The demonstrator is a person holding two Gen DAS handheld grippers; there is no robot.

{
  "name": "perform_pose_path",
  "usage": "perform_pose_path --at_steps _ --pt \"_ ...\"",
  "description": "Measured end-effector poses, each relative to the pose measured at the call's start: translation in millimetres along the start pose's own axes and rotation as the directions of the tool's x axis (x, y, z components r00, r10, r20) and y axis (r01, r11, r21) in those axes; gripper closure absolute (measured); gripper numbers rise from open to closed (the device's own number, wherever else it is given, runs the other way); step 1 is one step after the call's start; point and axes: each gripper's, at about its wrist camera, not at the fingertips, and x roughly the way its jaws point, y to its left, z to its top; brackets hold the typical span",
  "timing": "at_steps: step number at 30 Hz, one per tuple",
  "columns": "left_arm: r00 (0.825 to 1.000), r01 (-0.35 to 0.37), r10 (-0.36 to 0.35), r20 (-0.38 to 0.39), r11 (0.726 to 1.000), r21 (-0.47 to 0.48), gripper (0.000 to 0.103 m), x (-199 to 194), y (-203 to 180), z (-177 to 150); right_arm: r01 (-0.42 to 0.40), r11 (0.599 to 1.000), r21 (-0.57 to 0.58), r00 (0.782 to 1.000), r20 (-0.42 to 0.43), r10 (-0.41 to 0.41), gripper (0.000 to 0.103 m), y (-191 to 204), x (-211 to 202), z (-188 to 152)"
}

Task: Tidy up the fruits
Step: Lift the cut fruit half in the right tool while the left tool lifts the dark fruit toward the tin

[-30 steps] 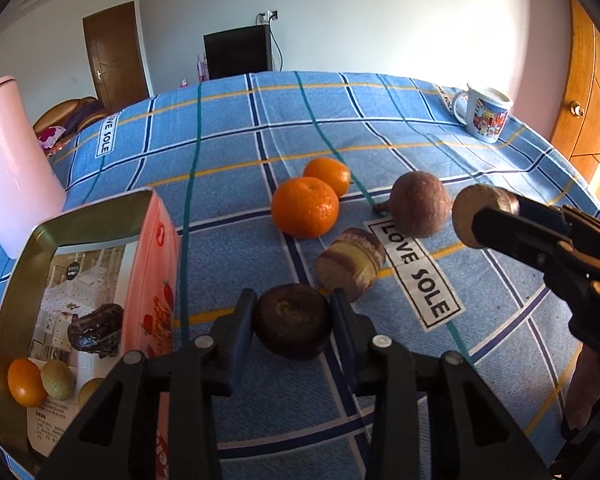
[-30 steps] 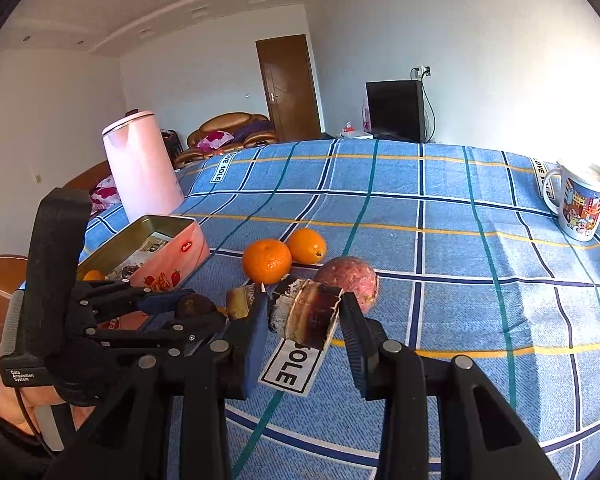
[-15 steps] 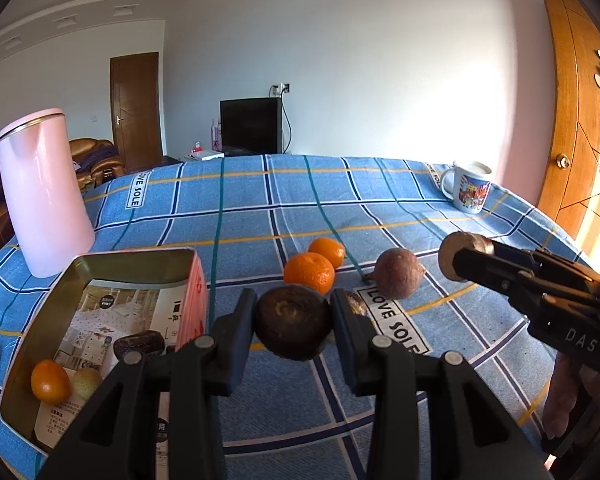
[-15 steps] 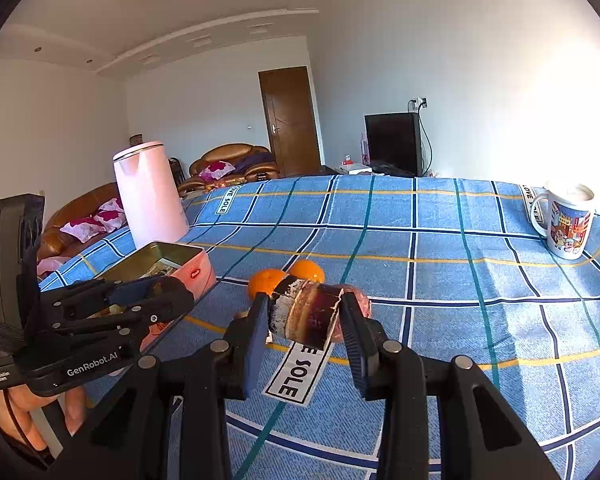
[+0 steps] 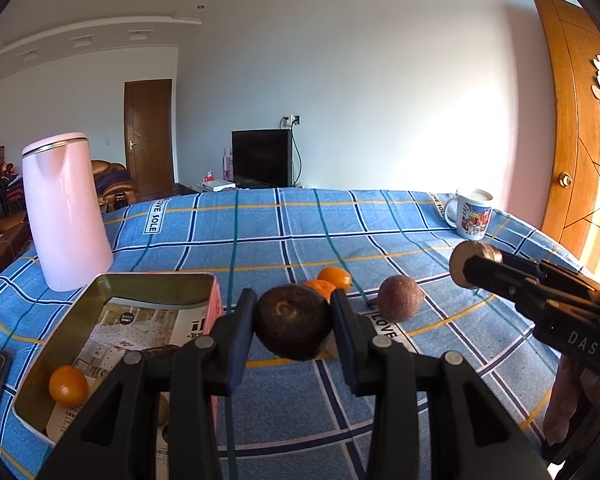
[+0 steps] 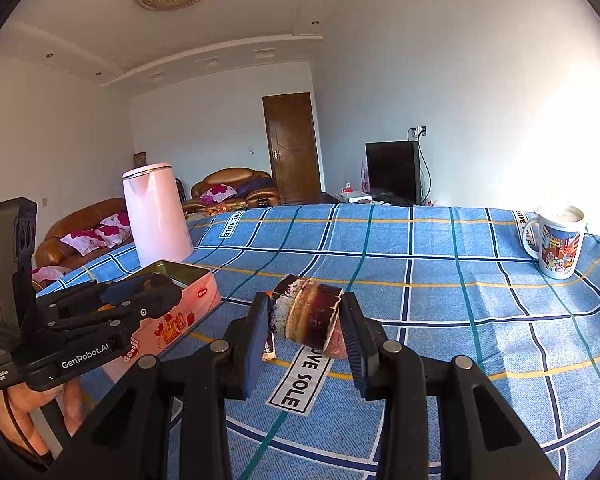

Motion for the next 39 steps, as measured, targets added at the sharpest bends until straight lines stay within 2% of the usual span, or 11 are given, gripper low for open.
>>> perform_pose_path --at_steps 23,33,39 --pt "0.993 -0.047 0.046 0.107 0.999 0.012 0.064 -22.6 -3.8 -2.3 0.025 0.997 -0.07 0.995 0.102 -0.018 0.065 12.7 -20.3 -3.4" --pt "0.992 -0.04 0.038 0.122 0.999 0.009 0.064 -26.0 -3.1 -3.1 0.039 0.995 -0.087 0.992 0.123 -0.028 0.065 18.0 -23.7 -6.6" --pt "0.994 -0.022 0.023 0.108 1.0 -0.007 0.064 -25.5 0.4 -2.9 0.039 0.995 -0.095 0.995 0.096 -0.03 0.065 20.5 -16.5 -4.8"
